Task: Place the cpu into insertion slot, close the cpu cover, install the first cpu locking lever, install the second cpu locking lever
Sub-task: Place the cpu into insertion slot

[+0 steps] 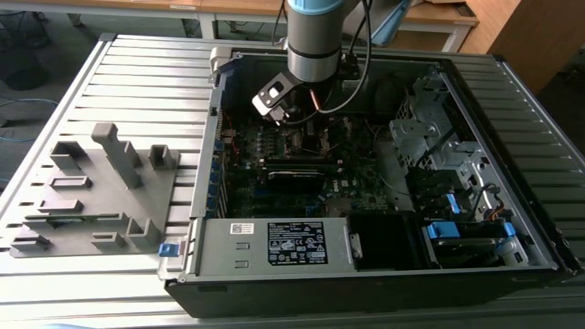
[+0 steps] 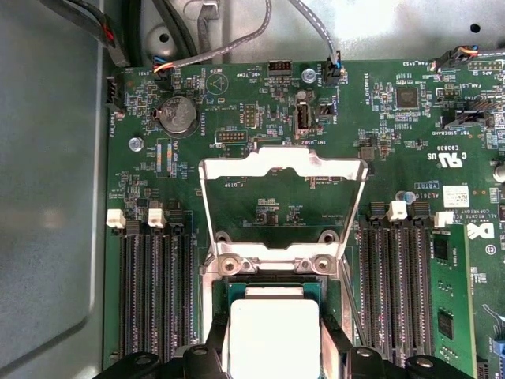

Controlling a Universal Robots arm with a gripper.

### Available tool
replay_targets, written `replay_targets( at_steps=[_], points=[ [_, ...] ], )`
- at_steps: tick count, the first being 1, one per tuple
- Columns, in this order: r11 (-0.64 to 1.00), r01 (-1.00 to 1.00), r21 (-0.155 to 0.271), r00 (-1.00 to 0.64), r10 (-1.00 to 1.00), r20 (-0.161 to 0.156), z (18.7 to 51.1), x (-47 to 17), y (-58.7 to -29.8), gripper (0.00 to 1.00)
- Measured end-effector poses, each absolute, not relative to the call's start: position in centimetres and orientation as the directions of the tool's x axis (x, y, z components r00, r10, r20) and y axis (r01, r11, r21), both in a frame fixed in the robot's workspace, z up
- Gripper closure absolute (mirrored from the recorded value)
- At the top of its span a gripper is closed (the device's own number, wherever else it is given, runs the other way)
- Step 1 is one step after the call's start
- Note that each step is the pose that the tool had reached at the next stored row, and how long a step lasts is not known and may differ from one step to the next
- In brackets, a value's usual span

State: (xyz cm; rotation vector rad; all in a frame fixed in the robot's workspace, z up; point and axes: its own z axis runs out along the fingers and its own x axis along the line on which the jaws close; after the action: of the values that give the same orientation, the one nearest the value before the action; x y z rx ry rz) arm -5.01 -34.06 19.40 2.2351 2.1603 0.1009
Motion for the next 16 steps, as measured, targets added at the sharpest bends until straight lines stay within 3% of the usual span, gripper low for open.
replay_targets(
  at_steps=[16],
  points=[
    [-0.035, 0.997, 0.069, 0.033, 0.999, 0.025, 19.25, -5.06, -34.17, 0.46]
  ],
)
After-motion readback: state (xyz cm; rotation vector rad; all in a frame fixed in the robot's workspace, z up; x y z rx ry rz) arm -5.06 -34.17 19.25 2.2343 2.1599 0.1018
